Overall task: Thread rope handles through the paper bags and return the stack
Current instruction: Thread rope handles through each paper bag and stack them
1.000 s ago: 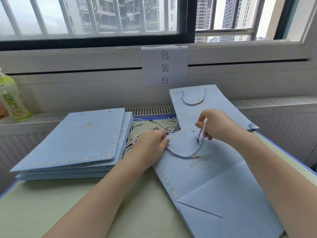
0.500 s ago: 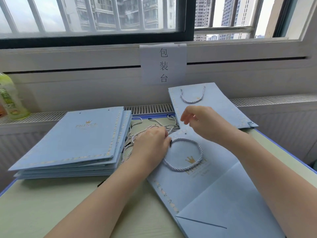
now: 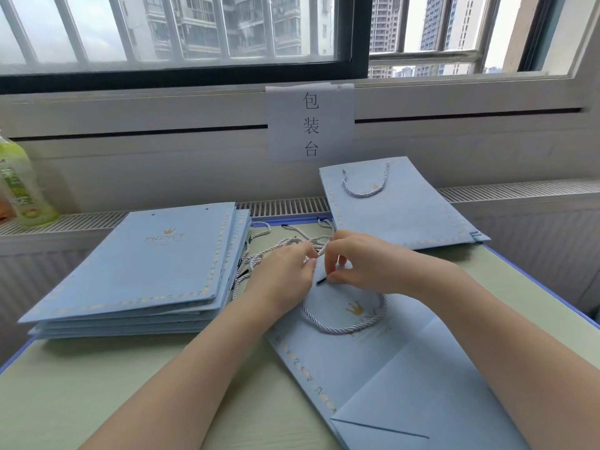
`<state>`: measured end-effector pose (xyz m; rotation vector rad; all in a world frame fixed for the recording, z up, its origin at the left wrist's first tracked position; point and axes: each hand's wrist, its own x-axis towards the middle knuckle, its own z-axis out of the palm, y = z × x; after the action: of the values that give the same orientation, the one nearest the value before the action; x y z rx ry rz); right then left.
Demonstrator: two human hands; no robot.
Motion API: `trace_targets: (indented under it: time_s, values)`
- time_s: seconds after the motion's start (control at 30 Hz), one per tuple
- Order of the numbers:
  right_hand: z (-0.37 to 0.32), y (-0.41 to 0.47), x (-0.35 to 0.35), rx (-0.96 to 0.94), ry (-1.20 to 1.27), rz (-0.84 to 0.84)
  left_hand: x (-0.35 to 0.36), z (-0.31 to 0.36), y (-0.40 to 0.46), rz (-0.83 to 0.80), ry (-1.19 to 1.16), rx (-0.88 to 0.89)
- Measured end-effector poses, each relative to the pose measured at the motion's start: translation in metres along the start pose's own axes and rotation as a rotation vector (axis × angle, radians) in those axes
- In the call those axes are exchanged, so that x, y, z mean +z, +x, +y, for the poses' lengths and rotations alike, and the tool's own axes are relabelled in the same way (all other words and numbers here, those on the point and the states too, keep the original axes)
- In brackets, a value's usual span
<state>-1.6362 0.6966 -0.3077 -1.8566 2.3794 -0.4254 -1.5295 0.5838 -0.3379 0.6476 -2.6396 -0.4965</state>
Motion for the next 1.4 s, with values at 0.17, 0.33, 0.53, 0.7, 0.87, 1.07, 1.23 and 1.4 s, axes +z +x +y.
trace_targets:
  time_s: [0.17, 0.33, 0.53, 0.7, 0.87, 1.07, 1.23, 1.4]
  values:
    - [0.008, -0.003, -0.009, 0.101, -0.024, 0.195, -0.002, -0.005, 0.002, -0.028, -0.113, -0.037]
    - [0.022, -0.002, -0.016, 0.163, -0.011, 0.241, -0.005, -0.002, 0.006, -0.020, -0.229, -0.093]
    - [0.018, 0.000, -0.013, 0.109, 0.102, 0.260, -0.016, 0.002, 0.007, -0.101, -0.512, -0.246]
    - [0.014, 0.002, -0.010, 0.061, -0.012, 0.282, -0.011, 0.003, 0.007, -0.082, -0.594, -0.234]
    - [0.014, 0.003, -0.012, 0.050, -0.142, 0.311, -0.007, -0.001, 0.008, -0.064, -0.563, -0.190]
    - [0.004, 0.006, -0.004, 0.028, -0.194, 0.283, -0.008, 0.000, 0.008, 0.008, -0.553, -0.123]
    - [-0.001, 0.004, -0.007, 0.013, -0.200, 0.218, -0.006, 0.001, 0.008, 0.011, -0.534, -0.132]
    - [0.000, 0.001, -0.009, -0.036, -0.105, 0.247, -0.007, 0.003, 0.006, 0.002, -0.535, -0.142]
